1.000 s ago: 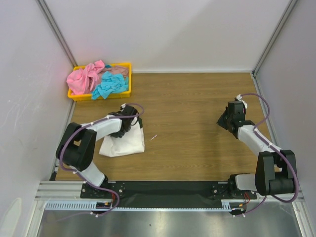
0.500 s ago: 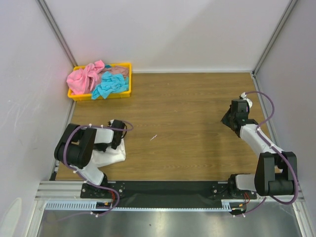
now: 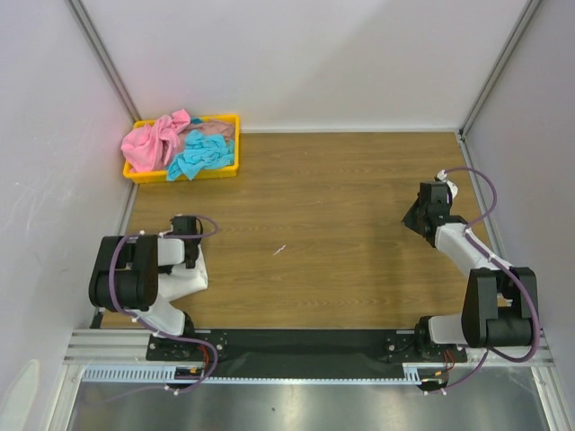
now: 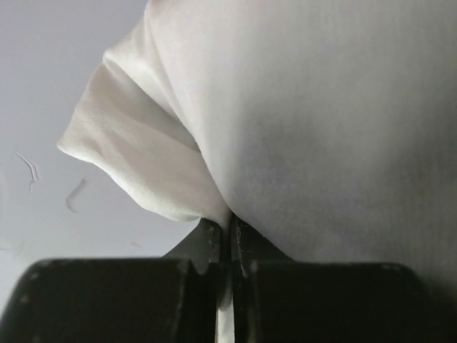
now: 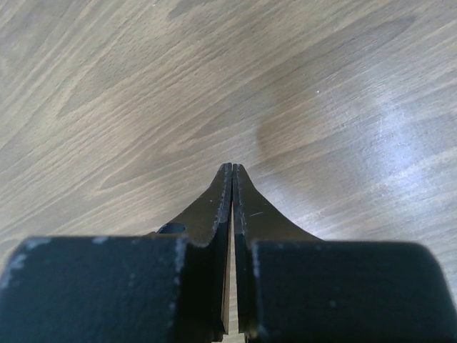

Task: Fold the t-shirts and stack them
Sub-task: Neatly place the folded tshirt to the corner

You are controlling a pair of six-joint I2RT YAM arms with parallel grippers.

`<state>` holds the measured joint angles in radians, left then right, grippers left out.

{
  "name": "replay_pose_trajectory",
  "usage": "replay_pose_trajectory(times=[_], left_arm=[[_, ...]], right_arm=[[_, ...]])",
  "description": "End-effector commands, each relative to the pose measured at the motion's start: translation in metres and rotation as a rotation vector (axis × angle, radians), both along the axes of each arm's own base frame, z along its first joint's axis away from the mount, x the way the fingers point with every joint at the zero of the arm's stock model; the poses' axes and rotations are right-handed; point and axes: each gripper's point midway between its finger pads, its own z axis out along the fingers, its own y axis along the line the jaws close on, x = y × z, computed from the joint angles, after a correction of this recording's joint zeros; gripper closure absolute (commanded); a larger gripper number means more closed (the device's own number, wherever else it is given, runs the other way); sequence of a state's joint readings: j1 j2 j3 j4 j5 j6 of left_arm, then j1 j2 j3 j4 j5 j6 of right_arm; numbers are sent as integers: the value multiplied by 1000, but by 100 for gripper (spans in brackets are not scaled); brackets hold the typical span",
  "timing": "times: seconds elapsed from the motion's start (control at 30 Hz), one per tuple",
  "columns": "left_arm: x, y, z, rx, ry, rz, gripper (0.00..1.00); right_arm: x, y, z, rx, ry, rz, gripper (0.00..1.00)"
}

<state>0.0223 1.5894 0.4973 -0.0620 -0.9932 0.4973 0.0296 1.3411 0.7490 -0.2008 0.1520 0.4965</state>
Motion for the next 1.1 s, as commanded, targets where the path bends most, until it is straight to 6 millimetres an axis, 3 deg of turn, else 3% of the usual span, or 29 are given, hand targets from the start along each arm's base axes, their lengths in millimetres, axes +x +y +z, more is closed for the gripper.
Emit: replay_pose_trajectory(times=[0.0, 0.1, 0.13, 0.2, 0.23, 0.27, 0.3, 0.47, 0.53, 0.63, 0.8, 0.83, 0.93, 1.07], left_arm=[[9, 5, 14, 38, -34, -32, 100], [9, 5, 14, 28, -2, -16, 95], [7, 6, 17, 38, 4, -8, 72], [10, 5, 26, 35, -45, 19, 64], [13, 5, 31, 27, -93, 37, 52], [21, 3, 38, -5, -185, 63, 20], [24, 3, 55, -20, -272, 78, 1], [51, -9, 112, -149, -590, 124, 0], [58, -26, 122, -242, -632, 99, 0], [82, -68, 138, -443, -759, 22, 0], [101, -113, 156, -809, -1076, 99, 0], [105, -131, 157, -922, -1091, 68, 0], [107, -154, 150, -1087, -1178, 46, 0], [102, -176, 117, -1120, -1102, 75, 0]], right_arm=[[17, -7, 11, -21, -64, -32, 100], [23, -4, 15, -8, -83, -14, 100], [24, -3, 15, -6, -80, -13, 100], [23, -2, 13, -4, -73, -8, 100], [22, -2, 13, -3, -72, -5, 100], [23, -2, 14, -6, -74, 1, 100], [23, -2, 17, -7, -81, 2, 100], [22, -1, 24, -7, -102, 6, 100], [23, 1, 25, 2, -107, 10, 100], [23, 1, 29, 4, -118, 13, 100], [19, -4, 39, -16, -145, -6, 100], [18, -4, 41, -16, -153, -6, 100], [14, -2, 43, -6, -169, -2, 100], [9, 1, 43, 19, -170, -6, 100]])
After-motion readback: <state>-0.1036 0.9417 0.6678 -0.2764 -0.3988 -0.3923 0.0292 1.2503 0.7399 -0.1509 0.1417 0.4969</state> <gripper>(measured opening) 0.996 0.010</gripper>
